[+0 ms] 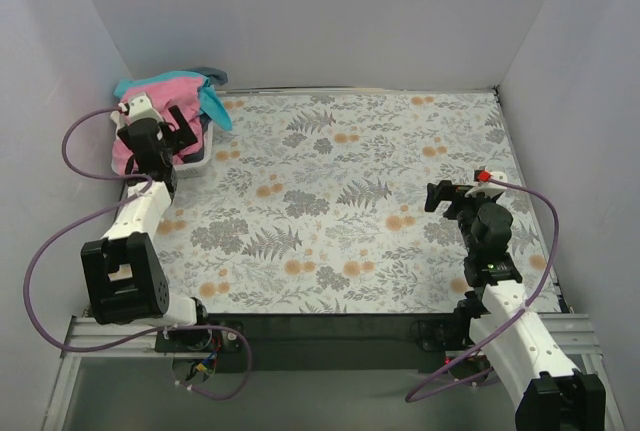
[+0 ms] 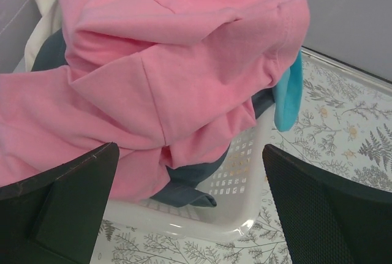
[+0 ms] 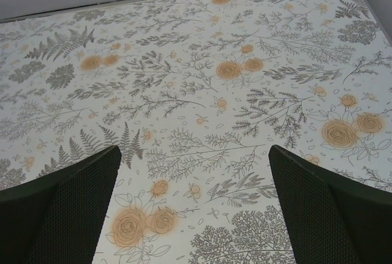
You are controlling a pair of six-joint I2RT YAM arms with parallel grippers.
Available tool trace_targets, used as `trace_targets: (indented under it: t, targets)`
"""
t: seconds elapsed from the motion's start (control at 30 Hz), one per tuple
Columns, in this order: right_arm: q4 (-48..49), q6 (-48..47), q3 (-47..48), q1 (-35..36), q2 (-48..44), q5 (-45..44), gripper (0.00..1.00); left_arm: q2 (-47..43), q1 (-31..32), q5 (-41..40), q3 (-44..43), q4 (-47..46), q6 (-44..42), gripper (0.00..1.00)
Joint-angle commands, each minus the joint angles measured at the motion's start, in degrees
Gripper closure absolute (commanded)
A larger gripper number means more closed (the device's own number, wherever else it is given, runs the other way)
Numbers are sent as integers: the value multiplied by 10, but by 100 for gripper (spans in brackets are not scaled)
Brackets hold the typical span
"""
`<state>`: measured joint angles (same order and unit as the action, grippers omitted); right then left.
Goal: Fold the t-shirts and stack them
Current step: Grab the tshirt from the pile
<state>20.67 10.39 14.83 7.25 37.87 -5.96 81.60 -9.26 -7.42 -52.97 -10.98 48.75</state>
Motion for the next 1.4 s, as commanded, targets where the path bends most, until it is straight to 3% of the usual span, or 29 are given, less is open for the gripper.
trace_targets:
  t: [0.0,0.33,0.43,0.67,0.8,0.83,0.9,1.17,1.3,1.37]
  targets:
    - [15,7,13,1,-1,6,2,-7,-1,38,2,-33,-9,2]
    - [13,10,13,1,7,18,2,68,-23,23,-23,-47,8,4]
    - [14,10,13,1,6,22,2,80,-23,21,-27,-67,13,14]
    - [14,11,17,1,26,37,2,123,-23,-1,-64,-57,10,25]
    - [14,11,19,1,32,40,2,139,-26,13,-70,-61,13,59]
    - [14,11,18,2,33,40,2,138,-26,20,-70,-59,15,83]
    - [14,11,18,1,32,40,2,132,-26,34,-66,-60,27,100]
    - [14,13,16,1,31,45,2,66,0,95,-59,-41,28,100]
    - [15,12,18,1,32,44,2,22,118,44,-87,-12,-41,100]
    - [15,13,17,1,34,46,2,1,167,72,-112,7,-44,100]
